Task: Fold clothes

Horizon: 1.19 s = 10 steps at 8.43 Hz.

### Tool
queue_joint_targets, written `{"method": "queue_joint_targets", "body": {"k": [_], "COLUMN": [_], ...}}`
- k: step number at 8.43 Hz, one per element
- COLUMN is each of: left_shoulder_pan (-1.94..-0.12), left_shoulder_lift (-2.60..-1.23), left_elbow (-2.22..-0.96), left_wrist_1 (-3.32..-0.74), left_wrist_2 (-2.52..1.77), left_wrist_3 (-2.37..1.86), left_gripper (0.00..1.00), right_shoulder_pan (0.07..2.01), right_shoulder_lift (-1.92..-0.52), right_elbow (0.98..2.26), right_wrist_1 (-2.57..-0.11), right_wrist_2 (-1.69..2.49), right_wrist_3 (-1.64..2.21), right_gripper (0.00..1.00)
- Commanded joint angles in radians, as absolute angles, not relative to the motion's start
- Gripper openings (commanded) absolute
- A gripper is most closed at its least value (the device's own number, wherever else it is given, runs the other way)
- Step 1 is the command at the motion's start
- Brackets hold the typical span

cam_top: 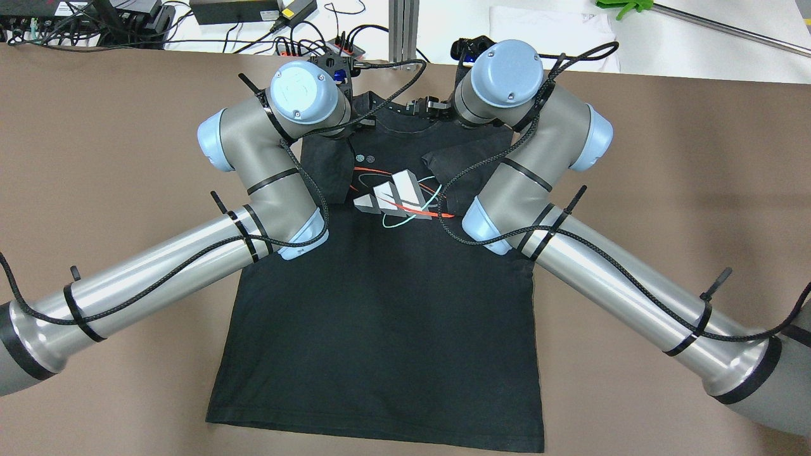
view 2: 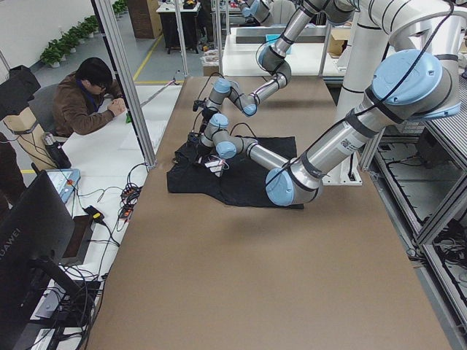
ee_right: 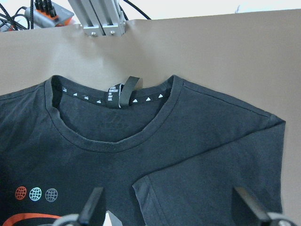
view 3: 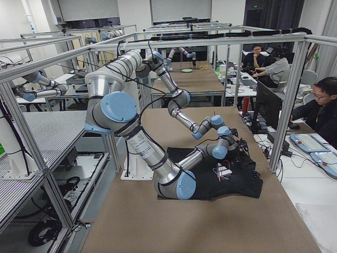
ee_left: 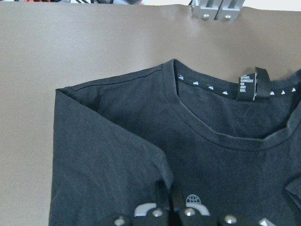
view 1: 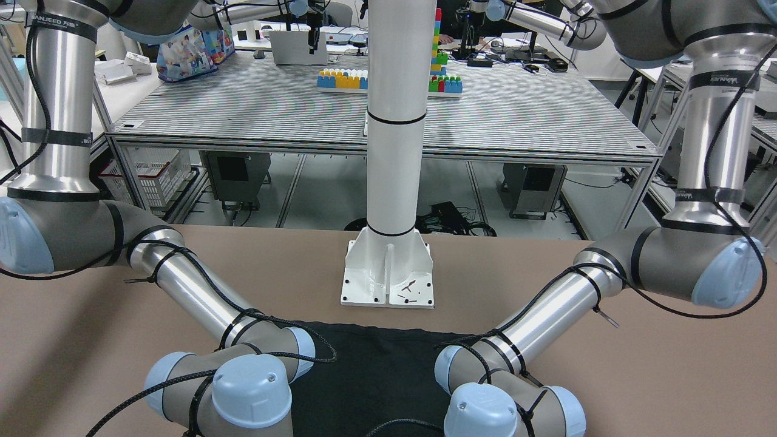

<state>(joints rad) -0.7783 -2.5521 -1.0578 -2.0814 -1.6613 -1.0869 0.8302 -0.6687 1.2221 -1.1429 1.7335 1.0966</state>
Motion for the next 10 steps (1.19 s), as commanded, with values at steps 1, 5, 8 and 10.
{"method": "queue_joint_targets", "body": {"k": [1,5,8,10], "left_shoulder_pan": [-0.782,-0.773,-0.772,-0.762], "left_shoulder_lift": [-2.551,-2.556,-2.560,-2.568], "left_elbow": [-1.037,-0.997,-0.979,-0.977], "left_wrist_1": [-2.085,-2.124,-2.148,-2.149], "left_wrist_2": [-1.646,-1.631,-1.628,-1.626], "left_wrist_3": [-1.089,-1.094,-1.097,-1.109], "left_gripper": [0.00,0.00,0.00,0.00], "right_shoulder_pan": [0.828,0.828,0.828,0.831], "right_shoulder_lift": [-0.669,-0.669,-0.669,-0.669], "right_elbow": [1.223,1.221,1.221,1.221], "right_wrist_1": [-1.143,-1.143,-1.143,-1.143], "right_wrist_2": [1.733,1.733,1.733,1.733], "right_wrist_3": [1.098,1.092,1.091,1.088], "right_gripper": [0.94,0.94,0.94,0.94]}}
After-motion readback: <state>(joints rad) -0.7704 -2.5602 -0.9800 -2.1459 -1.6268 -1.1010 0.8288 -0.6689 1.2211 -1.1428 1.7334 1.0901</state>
